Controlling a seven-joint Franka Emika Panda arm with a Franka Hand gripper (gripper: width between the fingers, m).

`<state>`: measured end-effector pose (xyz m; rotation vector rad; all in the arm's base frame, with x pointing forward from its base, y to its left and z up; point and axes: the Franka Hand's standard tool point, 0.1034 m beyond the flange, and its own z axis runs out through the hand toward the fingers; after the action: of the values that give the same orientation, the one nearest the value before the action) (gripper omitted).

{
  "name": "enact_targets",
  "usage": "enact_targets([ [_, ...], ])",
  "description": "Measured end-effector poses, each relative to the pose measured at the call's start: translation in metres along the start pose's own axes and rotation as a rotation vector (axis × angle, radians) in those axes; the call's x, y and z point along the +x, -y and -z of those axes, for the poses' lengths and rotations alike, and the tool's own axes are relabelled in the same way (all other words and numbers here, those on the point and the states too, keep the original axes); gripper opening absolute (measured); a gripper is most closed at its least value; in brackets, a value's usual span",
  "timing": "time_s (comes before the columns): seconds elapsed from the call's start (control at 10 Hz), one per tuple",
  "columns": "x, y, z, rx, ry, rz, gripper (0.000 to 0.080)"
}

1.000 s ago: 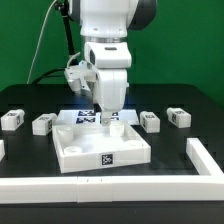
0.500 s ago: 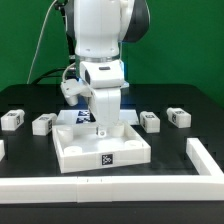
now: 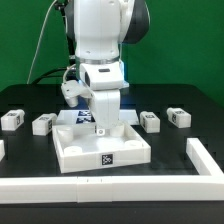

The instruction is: Assemble one leg

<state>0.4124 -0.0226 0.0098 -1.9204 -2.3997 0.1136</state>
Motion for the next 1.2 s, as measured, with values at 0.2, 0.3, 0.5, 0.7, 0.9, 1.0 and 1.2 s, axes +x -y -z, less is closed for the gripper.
enact_targets([
  [0.2, 0.0, 0.0, 0.0, 0.0, 0.0, 0.0, 0.0075],
  [0.3, 0.0, -0.002, 0.001, -0.008, 0.001, 0.0, 0.0075],
  [0.5, 0.0, -0.003, 0.001, -0.012, 0.001, 0.0, 0.0063],
  [0.7, 0.0, -0.003, 0.002, -0.014, 0.001, 0.0, 0.0063],
  [0.9, 0.0, -0.003, 0.002, -0.015, 0.001, -0.004, 0.0063],
  [1.0, 0.003, -0.007, 0.002, -0.027, -0.001, -0.039, 0.0063],
  [1.2, 0.011, -0.02, 0.002, -0.04, -0.005, -0.089, 0.0064],
])
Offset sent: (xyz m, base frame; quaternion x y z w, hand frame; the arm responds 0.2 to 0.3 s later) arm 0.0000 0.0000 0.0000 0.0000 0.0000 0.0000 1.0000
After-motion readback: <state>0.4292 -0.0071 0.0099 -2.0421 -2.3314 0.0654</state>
